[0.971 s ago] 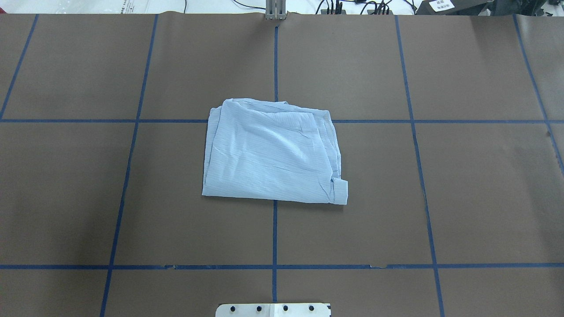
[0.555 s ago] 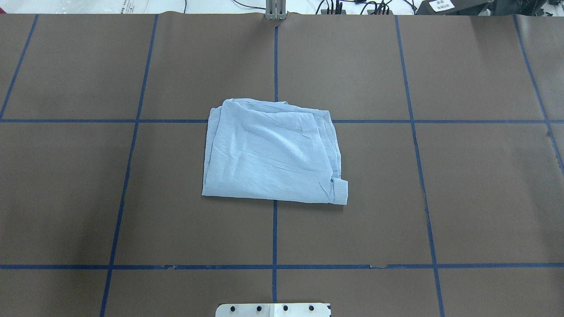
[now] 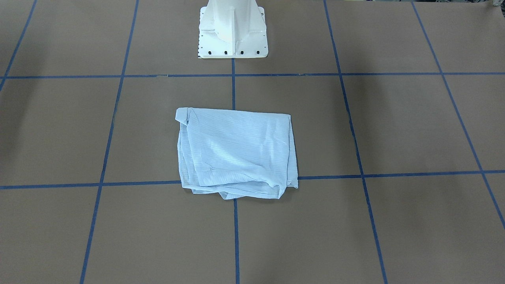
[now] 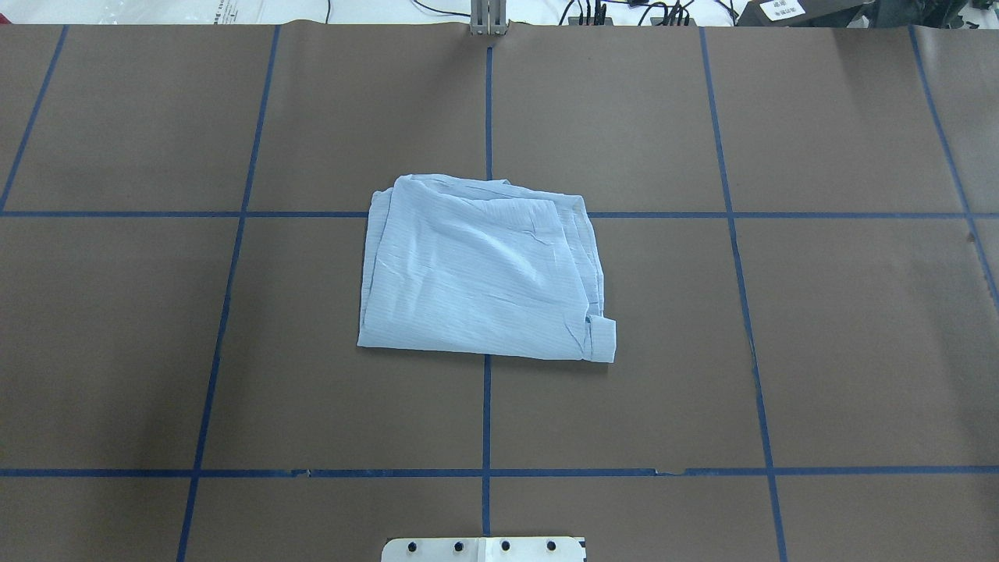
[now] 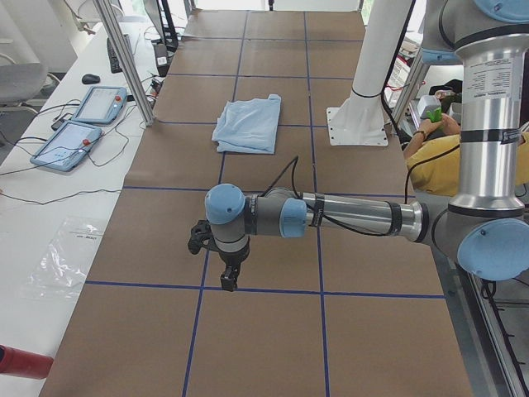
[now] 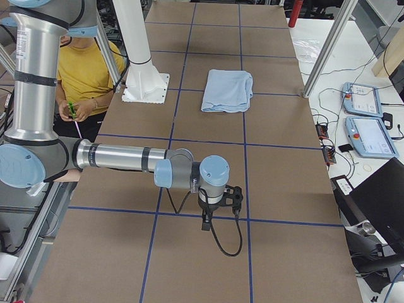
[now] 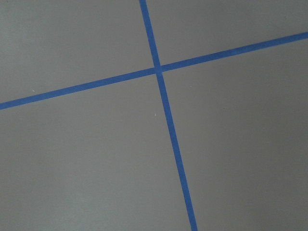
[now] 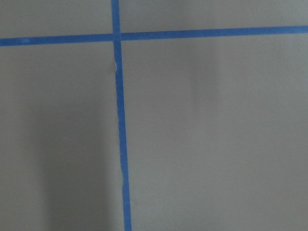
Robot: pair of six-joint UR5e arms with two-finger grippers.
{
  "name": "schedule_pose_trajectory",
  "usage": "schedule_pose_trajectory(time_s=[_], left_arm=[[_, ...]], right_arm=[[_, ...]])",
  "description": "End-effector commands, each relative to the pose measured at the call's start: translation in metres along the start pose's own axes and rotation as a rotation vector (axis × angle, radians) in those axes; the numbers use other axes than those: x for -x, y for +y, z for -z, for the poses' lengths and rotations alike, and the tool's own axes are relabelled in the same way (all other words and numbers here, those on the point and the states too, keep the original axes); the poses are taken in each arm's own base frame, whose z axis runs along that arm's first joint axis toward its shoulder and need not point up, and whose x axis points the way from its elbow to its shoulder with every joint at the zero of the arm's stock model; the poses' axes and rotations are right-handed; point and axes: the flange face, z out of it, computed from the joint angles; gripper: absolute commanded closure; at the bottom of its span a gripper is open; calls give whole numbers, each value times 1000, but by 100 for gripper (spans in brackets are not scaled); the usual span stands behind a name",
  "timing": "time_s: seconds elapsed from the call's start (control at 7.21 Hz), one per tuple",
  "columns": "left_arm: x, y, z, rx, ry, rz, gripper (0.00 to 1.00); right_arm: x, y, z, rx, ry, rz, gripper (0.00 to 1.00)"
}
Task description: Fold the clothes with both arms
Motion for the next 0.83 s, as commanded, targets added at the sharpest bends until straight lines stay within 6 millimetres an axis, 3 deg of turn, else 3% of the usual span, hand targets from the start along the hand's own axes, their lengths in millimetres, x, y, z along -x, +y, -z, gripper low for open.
schedule_pose_trajectory(time_s=[0.0, 0.69], left_arm=[[1, 2, 7, -17, -2, -2, 0], [2, 3, 6, -17, -5, -7, 0]], right_arm=[[0, 0, 0, -1, -1, 1, 0], [3, -2, 3, -7, -1, 3, 0]])
